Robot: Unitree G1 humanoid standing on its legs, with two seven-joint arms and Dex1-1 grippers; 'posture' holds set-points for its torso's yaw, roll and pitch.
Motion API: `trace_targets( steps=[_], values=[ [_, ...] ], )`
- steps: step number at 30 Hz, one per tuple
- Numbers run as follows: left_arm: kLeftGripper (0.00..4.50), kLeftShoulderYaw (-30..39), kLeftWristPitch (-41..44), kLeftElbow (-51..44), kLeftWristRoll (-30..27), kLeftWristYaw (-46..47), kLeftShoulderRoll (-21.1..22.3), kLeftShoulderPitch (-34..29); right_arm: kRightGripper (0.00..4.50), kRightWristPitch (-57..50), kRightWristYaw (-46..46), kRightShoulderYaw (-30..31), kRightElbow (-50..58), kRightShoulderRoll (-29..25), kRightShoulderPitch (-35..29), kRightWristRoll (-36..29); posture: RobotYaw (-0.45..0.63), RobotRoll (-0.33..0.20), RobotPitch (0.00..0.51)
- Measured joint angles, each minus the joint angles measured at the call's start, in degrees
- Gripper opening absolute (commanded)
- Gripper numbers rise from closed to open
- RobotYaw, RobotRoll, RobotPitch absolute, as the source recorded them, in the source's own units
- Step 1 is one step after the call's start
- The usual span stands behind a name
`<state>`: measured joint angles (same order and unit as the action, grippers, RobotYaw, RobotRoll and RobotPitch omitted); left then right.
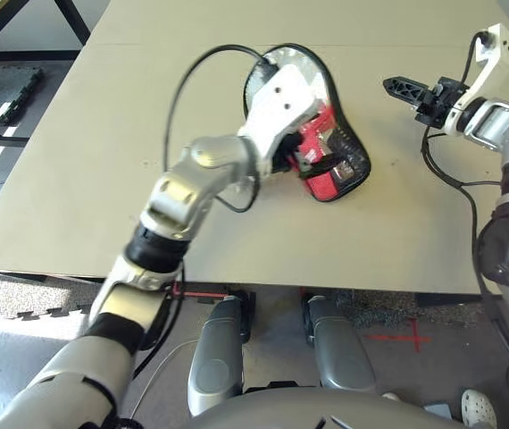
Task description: Store the ping-pong paddle in its case and zip it.
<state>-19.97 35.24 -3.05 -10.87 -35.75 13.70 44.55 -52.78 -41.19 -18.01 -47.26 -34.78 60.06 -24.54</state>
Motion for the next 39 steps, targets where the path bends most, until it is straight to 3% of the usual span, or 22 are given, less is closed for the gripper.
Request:
trace_targets(
  steps=[10, 24, 34, 37, 39],
  values=[
    [4.50, 2.55, -0.40, -1.34, 0.36, -3.38, 8.95, -3.10, 4.49, -8.47, -6.72, 3.95, 2.86, -0.47, -2.75, -0.25, 0.04, 0.000, 0.234],
    [4.50, 3.27, 2.62, -6.44, 0.05, -3.45, 9.06, -4.85, 4.49, -10.50, -9.02, 9.93, 4.32, 4.18, -4.65, -0.30, 0.06, 0.000, 0.244],
    [4.50, 3.62, 3.38, -7.19, -0.12, -3.44, 9.06, -4.97, 4.49, -11.57, -9.19, 10.27, 5.52, 5.39, -5.27, -0.34, 0.06, 0.000, 0.244],
    [4.50, 3.62, 3.38, -7.19, -0.13, -3.45, 9.05, -4.97, 3.86, -12.09, -9.11, 9.90, 5.52, 5.89, -5.44, -0.58, 0.07, 0.000, 0.244],
    [4.50, 3.62, 3.38, -7.19, -0.13, -3.45, 9.06, -4.97, 3.18, -12.61, -8.96, 9.62, 5.52, 6.43, -5.77, -0.63, 0.07, 0.000, 0.243]
  ],
)
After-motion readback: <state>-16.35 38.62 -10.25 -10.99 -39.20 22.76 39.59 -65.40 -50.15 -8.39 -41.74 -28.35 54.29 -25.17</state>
